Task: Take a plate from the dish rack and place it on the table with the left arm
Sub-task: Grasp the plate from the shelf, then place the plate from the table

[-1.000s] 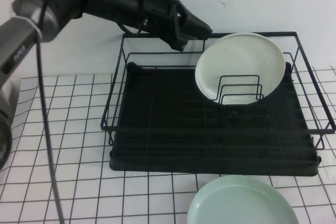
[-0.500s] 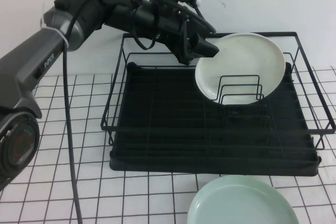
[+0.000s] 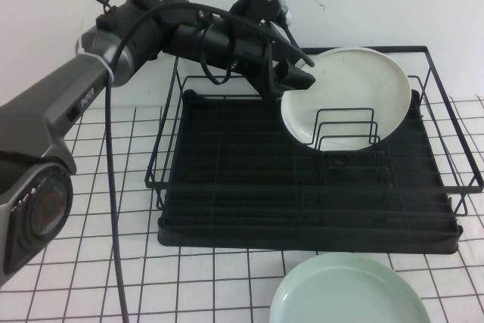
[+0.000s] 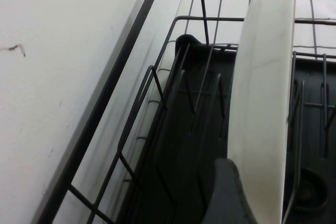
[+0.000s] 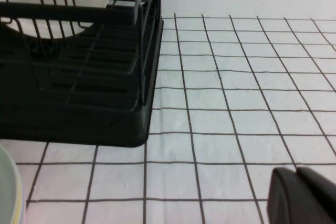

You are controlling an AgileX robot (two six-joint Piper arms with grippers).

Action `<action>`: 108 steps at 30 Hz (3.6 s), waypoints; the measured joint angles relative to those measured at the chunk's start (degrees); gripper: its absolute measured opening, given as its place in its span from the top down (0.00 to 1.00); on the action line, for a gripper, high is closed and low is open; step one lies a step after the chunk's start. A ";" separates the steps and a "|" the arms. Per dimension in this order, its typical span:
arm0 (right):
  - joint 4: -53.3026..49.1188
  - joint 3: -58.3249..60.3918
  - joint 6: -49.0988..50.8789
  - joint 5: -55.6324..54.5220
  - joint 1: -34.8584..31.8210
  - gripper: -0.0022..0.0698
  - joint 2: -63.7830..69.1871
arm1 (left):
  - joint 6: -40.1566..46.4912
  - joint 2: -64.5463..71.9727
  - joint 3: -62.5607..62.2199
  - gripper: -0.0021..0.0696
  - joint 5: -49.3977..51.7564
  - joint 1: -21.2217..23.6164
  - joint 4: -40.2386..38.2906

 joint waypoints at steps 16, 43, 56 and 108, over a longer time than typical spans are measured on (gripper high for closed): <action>0.00 0.00 0.00 0.00 0.00 0.97 0.00 | 3.10 2.55 0.00 0.42 -2.73 -0.04 -3.11; 0.00 0.00 0.00 0.00 0.00 0.97 0.00 | 3.38 2.68 0.00 0.42 -3.47 -0.70 -2.78; 0.00 0.00 0.00 0.00 0.00 0.97 0.00 | 3.38 4.04 -0.09 0.42 -3.94 -0.70 -3.11; 0.00 0.00 0.00 0.00 0.00 0.97 0.00 | -3.62 -11.35 -0.09 0.89 -2.19 0.46 -4.98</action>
